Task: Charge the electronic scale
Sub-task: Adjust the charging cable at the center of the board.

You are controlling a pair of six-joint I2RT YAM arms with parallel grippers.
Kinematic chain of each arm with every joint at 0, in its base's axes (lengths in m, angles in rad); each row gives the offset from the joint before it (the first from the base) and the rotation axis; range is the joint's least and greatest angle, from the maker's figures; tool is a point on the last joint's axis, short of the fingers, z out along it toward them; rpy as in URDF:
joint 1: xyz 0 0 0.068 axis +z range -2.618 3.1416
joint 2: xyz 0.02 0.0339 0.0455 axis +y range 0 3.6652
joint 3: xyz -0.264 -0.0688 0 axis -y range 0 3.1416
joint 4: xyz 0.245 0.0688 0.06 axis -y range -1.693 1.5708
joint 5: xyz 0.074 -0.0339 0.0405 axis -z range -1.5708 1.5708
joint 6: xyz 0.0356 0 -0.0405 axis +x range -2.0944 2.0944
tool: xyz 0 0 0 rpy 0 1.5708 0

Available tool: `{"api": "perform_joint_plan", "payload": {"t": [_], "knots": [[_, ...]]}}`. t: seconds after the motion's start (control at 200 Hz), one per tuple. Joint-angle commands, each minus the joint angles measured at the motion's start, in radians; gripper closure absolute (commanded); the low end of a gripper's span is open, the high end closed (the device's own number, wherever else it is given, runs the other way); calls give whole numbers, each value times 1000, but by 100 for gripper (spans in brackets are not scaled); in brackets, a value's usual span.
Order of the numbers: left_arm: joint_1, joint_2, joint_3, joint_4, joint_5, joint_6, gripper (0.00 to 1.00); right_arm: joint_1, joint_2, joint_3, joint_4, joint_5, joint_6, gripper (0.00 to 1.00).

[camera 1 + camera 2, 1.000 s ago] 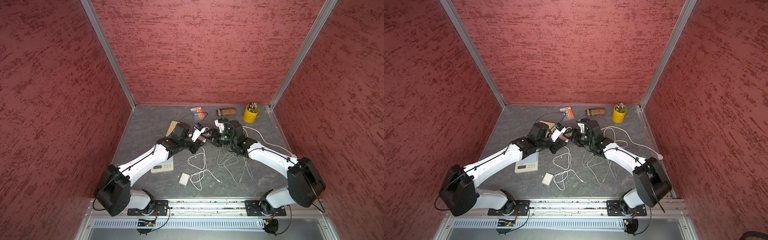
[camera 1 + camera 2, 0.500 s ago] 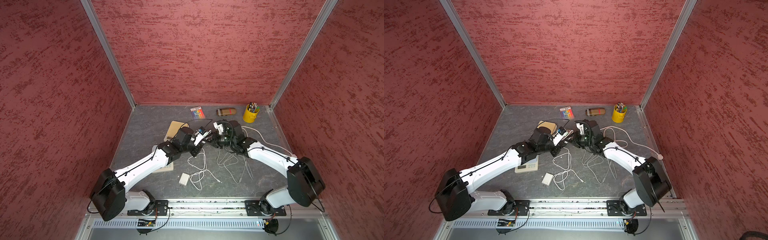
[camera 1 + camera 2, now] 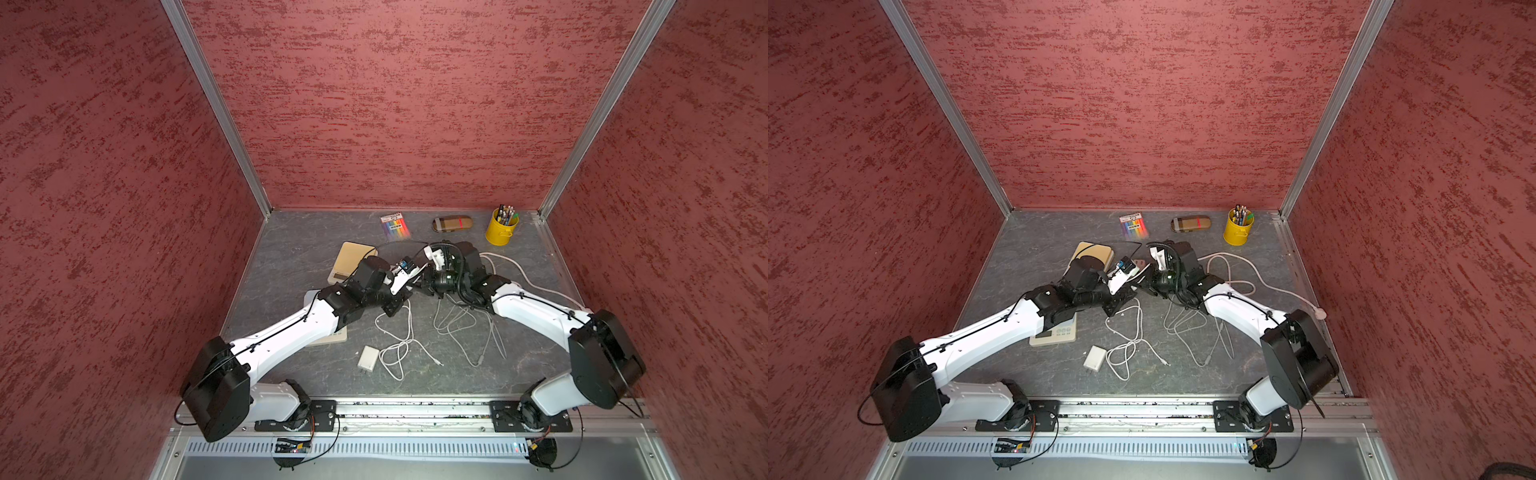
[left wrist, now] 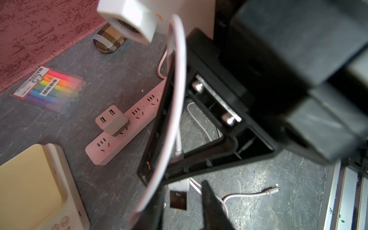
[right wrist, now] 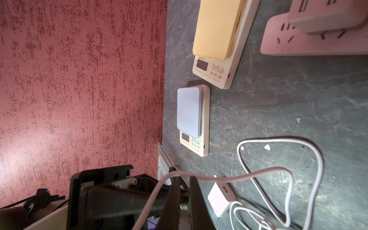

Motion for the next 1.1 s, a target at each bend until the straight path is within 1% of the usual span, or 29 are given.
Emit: {"api": "perform_joint_plan", "payload": {"t": [0.0, 0.12, 0.225, 0.346, 0.426, 0.471, 0.536, 0.561, 0.581, 0.631, 0.666, 0.691, 0.791, 0.811, 0.897, 1.017, 1.097], "knots": [[43, -28, -7, 64, 38, -19, 41, 8, -17, 63, -154, 45, -76, 100], [129, -46, 2, 59, 121, -78, 40, 6, 4, 151, -308, 68, -183, 100], [196, -4, 46, 64, 181, -127, 39, 7, 14, 195, -406, 82, -255, 100], [201, 100, 124, 69, 203, -162, 38, 7, 7, 207, -471, 64, -310, 100], [199, 181, 188, 85, 269, -195, 38, 5, -9, 204, -513, 49, -341, 100], [187, 215, 213, 105, 298, -208, 38, 2, -17, 206, -545, 60, -357, 100], [165, 245, 226, 149, 293, -208, 38, -12, -31, 205, -586, 82, -378, 100], [161, 259, 229, 165, 288, -210, 43, -17, -37, 201, -594, 80, -388, 100], [162, 271, 234, 177, 288, -213, 50, -23, -42, 199, -599, 76, -394, 100], [174, 306, 256, 192, 301, -227, 77, -33, -53, 189, -610, 65, -412, 100], [186, 333, 283, 195, 325, -238, 93, -40, -57, 187, -622, 57, -425, 100], [194, 349, 298, 197, 345, -245, 100, -45, -59, 186, -632, 56, -437, 100], [226, 400, 349, 233, 406, -271, 100, -67, -59, 180, -660, 36, -478, 100], [233, 409, 359, 238, 412, -276, 100, -70, -89, 176, -658, 26, -483, 100], [254, 454, 412, 252, 445, -305, 100, -79, -127, 158, -626, -39, -501, 100], [254, 516, 474, 268, 484, -342, 100, -99, -181, 128, -544, -93, -476, 100], [244, 549, 484, 302, 495, -368, 100, -113, -209, 114, -488, -103, -452, 100]]}}
